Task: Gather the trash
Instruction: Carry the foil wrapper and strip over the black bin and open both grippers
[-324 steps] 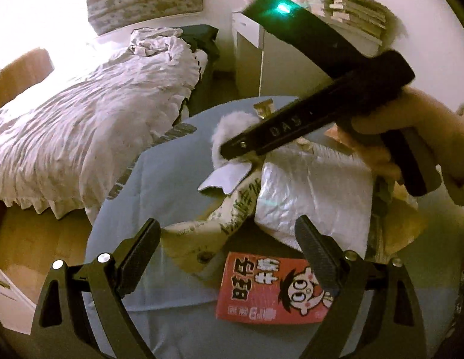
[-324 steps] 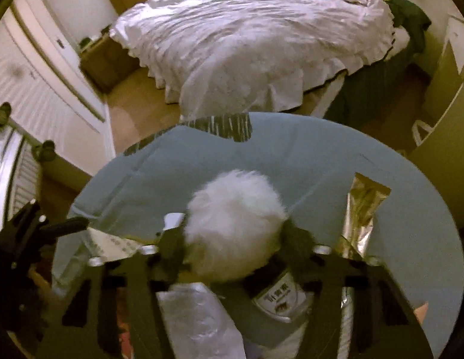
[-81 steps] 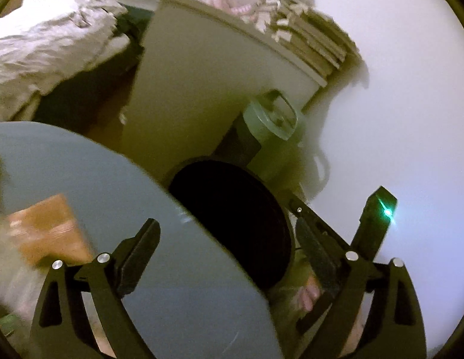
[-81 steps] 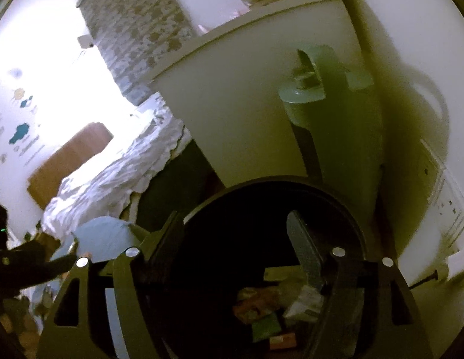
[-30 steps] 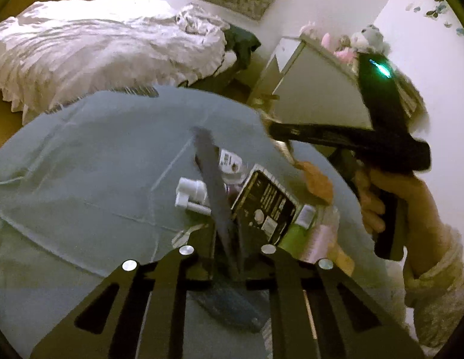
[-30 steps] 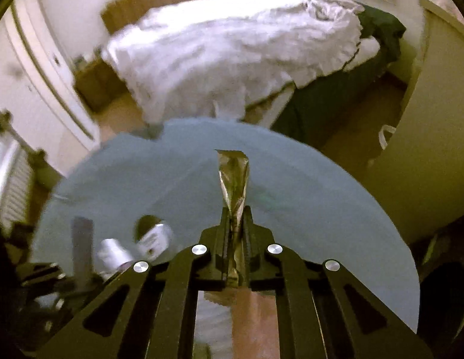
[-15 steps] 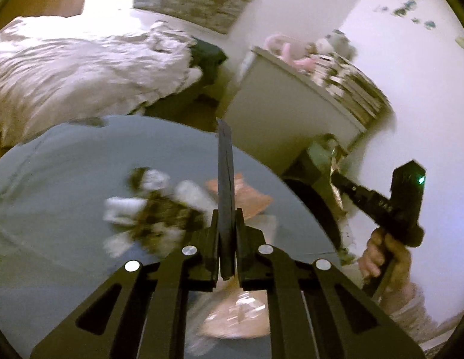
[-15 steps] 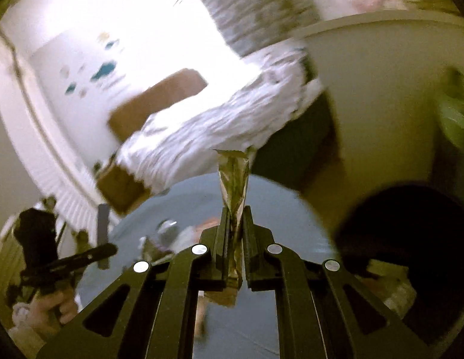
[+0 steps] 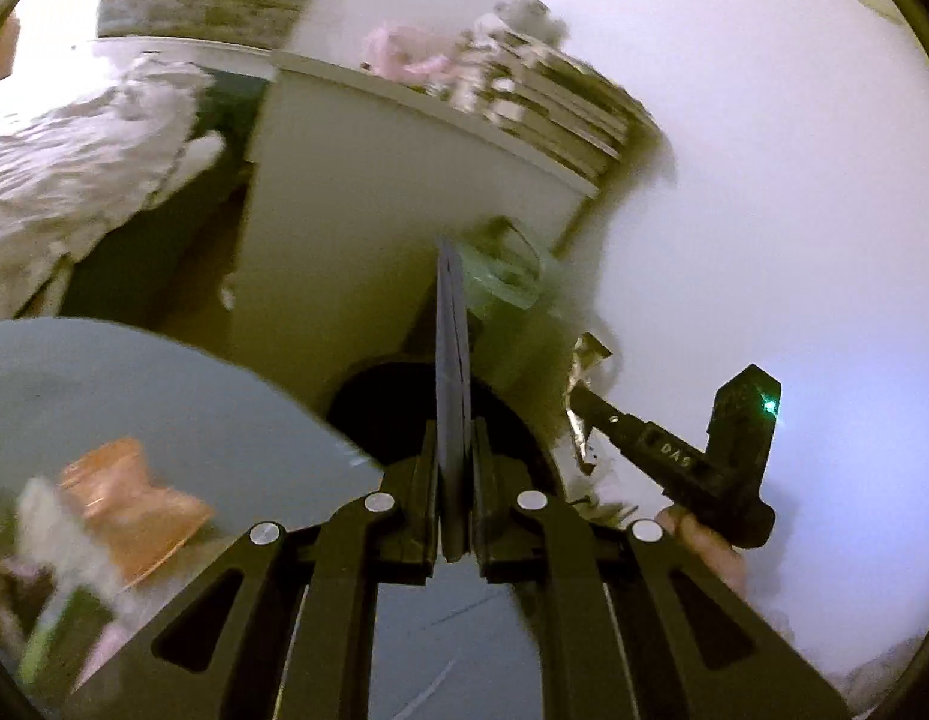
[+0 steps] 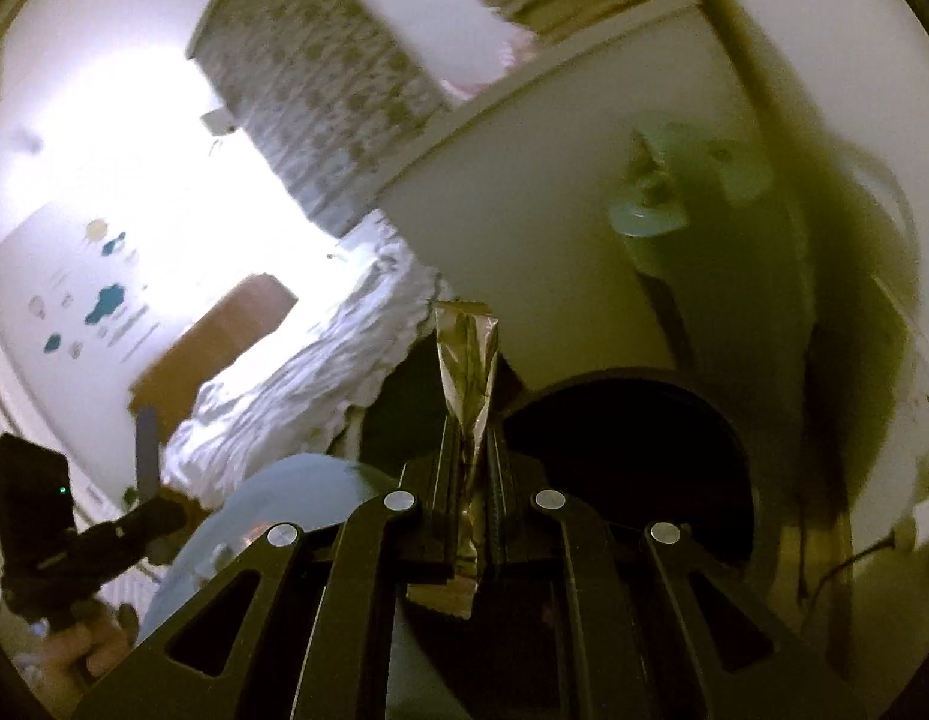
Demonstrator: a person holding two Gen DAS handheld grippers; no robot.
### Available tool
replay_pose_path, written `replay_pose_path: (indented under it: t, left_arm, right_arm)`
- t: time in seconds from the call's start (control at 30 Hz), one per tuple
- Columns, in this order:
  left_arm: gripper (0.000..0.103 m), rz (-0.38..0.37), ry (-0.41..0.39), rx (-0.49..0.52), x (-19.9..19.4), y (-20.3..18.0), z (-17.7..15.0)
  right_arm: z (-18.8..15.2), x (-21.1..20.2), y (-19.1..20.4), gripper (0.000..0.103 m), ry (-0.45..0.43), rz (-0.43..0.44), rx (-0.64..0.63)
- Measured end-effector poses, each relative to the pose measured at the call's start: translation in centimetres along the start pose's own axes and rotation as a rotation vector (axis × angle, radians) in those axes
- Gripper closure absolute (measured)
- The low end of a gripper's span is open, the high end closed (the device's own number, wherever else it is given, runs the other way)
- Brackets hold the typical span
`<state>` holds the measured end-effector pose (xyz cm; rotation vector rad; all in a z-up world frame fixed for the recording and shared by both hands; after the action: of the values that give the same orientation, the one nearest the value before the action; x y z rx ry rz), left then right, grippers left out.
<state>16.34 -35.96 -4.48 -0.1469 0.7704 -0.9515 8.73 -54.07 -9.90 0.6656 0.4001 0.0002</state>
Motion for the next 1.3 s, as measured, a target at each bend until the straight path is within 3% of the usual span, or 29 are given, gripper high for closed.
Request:
replay_pose_path:
  t: [0.37, 1.0, 1.07, 1.1, 1.13, 1.17, 1.2, 1.3]
  left_arm:
    - [0.094, -0.039, 0.097, 0.041, 8.1, -2.5, -0.4]
    - [0.090, 0.002, 0.150, 0.038, 11.2, -3.0, -0.9]
    - [0.081, 0.020, 0.148, 0.038, 11.1, -2.8, -1.1]
    - [0.062, 0.025, 0.148, 0.037, 11.1, -2.7, -1.1]
    - [0.039, 0.035, 0.139, 0.037, 10.9, -2.6, -1.1]
    - [0.030, 0.048, 0.123, 0.040, 10.5, -2.6, -1.0]
    - [0.022, 0.056, 0.107, 0.045, 10.3, -2.5, -0.9]
    - [0.021, 0.063, 0.096, 0.049, 9.5, -2.4, -0.8]
  right_arm:
    - [0.9, 1.9, -3.1, 0.094, -0.006, -0.053, -0.045]
    - [-0.1, 2.1, -3.6, 0.090, 0.008, -0.056, -0.016]
    - [-0.1, 1.9, -3.6, 0.080, 0.006, -0.051, 0.001]
    - [-0.1, 1.9, -3.7, 0.071, 0.001, -0.051, 0.008]
    - [-0.1, 1.7, -3.7, 0.054, -0.004, -0.051, 0.017]
    - [-0.1, 1.6, -3.7, 0.045, -0.012, -0.051, 0.027]
    - [0.0, 1.4, -3.8, 0.036, -0.025, -0.050, 0.038]
    - [0.2, 1.2, -3.9, 0.035, -0.040, -0.048, 0.046]
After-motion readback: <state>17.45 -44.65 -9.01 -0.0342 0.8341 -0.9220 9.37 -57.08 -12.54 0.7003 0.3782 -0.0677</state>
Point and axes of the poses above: each gripper's, at about its wrist camera, not at the fingertips, and x roughly the way its jaws point, y to its left, z to its top, the point moved 8 cm from there along x, roughly the way its jaws point, and after that the axes turned 1 degree about x, right-handed, at the moved point
